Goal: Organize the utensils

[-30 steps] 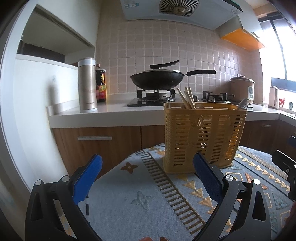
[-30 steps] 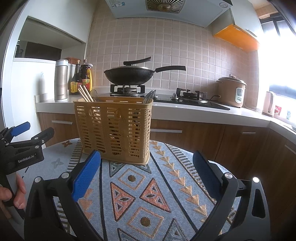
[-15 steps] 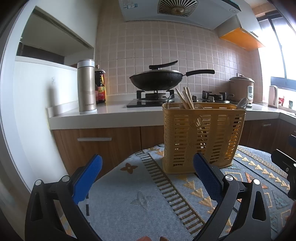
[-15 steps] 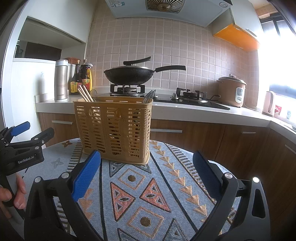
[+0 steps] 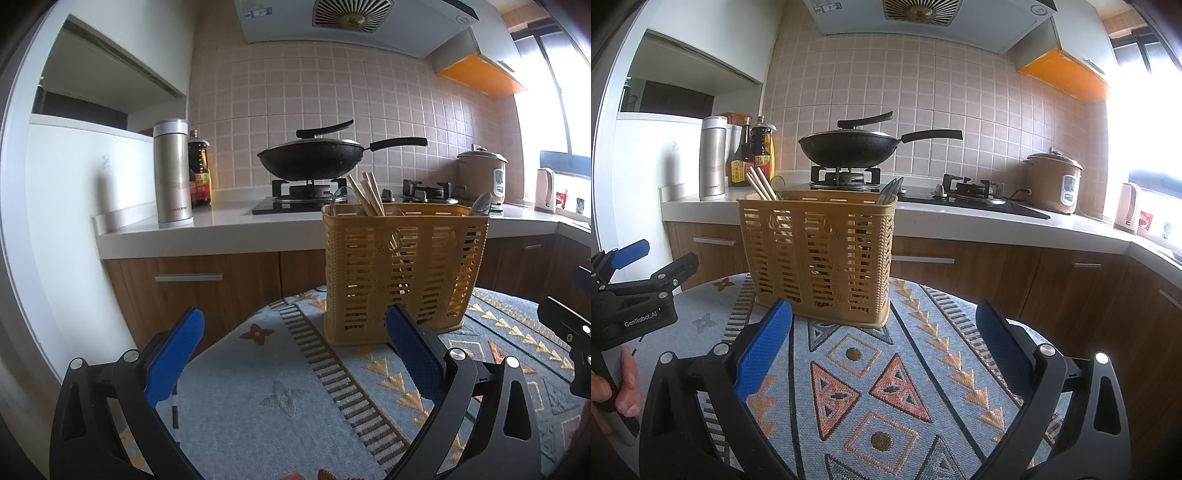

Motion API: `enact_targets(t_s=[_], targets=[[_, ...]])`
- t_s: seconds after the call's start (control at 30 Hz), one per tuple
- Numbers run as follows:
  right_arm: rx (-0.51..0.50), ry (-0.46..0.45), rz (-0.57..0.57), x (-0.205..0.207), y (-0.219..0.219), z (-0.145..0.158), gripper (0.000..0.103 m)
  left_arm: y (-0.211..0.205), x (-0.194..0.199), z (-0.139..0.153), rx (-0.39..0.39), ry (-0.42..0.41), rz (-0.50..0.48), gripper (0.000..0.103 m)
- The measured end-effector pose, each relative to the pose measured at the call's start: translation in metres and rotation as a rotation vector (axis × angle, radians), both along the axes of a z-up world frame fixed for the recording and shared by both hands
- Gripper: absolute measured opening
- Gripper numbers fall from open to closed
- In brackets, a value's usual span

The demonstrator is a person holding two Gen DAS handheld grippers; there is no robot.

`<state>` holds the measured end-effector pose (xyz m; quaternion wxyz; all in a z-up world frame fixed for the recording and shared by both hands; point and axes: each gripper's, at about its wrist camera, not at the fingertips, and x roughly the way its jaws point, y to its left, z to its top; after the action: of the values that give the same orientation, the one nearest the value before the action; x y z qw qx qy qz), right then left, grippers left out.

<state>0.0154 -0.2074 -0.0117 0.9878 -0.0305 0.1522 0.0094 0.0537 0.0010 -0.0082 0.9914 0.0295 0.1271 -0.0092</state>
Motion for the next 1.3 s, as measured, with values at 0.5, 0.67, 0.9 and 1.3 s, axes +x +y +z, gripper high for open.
enact_targets(t_s=[0.5, 0.67, 0.9, 1.3], targets=[[0.001, 0.003, -0.002, -0.0002, -0.0001, -0.0003, 0.095, -0.0011, -0.0023, 0.0014, 0.006, 0.002, 0.003, 0.095], [0.001, 0.004, -0.003, 0.0001, 0.0001, -0.0001, 0.095, -0.0011, -0.0011, 0.0015, 0.008, 0.005, 0.005, 0.095], [0.002, 0.007, -0.002, 0.0008, -0.0003, -0.0013, 0.095, -0.0020, -0.0013, 0.0015, 0.015, 0.002, 0.013, 0.095], [-0.008, 0.009, 0.003, 0.0024, 0.0020, -0.0015, 0.095, -0.0067, -0.0010, 0.0009, 0.037, 0.000, 0.011, 0.095]])
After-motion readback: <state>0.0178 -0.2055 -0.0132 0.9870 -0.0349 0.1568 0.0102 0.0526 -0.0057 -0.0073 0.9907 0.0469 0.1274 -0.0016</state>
